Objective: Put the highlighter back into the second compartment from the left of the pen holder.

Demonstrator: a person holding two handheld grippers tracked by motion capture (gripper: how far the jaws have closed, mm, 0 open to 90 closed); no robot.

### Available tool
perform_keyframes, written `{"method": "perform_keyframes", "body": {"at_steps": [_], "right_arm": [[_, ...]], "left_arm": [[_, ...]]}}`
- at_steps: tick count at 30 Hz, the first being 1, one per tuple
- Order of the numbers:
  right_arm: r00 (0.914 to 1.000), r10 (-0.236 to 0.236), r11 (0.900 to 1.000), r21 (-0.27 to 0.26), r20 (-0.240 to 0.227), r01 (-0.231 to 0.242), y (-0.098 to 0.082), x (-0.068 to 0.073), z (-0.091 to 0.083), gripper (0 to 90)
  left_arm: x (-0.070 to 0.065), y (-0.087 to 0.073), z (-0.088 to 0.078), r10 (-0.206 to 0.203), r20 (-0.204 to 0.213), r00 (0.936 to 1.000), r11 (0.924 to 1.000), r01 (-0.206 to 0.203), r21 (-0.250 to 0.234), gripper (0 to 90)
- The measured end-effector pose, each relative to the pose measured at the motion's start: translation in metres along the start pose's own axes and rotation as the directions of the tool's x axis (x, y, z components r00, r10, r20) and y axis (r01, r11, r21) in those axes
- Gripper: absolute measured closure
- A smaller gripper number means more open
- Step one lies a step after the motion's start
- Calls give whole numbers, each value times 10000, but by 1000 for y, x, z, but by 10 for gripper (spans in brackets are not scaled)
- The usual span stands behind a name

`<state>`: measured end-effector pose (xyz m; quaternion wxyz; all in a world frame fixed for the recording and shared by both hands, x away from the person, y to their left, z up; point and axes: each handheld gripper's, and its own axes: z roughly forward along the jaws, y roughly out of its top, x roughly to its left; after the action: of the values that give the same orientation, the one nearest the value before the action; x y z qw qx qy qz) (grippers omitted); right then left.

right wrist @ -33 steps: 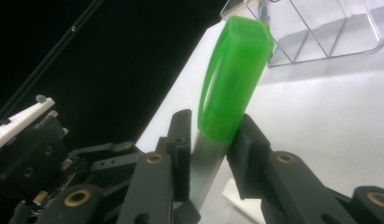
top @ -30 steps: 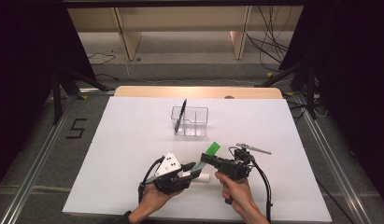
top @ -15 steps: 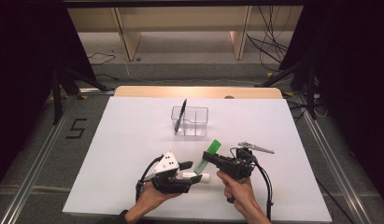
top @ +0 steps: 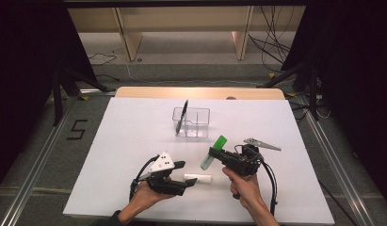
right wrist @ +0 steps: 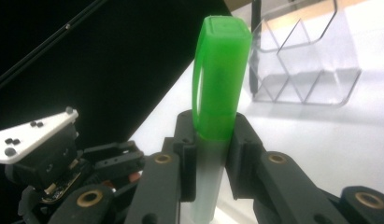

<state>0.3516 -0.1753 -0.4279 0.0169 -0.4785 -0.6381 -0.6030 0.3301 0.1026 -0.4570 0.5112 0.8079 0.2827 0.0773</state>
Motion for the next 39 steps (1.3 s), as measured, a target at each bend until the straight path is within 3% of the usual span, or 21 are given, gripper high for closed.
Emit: {"method": "perform_keyframes", "body": {"at_steps": [6,15,23,29,32,39], "right_arm": [[9991,-425,9989,-182,96,426,12,2,4,769],[9923,-1052,9937,-307,654,1074,31,3,15,769],[9797,-1598,9862,-244,1209,1639,51,2,33,769],[9750,-1683,9846,-217,1448,1732,68,-3,52,768],[9781,-1502,9877,-221,1440,1549,72,-6,57,768],[9718,-1474,9876,-260,1843,1547,89,-12,71,768]], "left_arm": [[11,-6,-6,-253,-114,9996,9997,254,62,202],[21,-11,-14,-476,-374,9982,9989,475,-41,192],[20,-15,-13,-197,-488,9986,9991,214,358,176],[22,-18,-11,105,-711,9974,9980,-59,637,170],[24,-18,-11,63,-729,9973,9980,-17,631,170],[25,-19,-11,13,-710,9975,9978,34,656,168]]}}
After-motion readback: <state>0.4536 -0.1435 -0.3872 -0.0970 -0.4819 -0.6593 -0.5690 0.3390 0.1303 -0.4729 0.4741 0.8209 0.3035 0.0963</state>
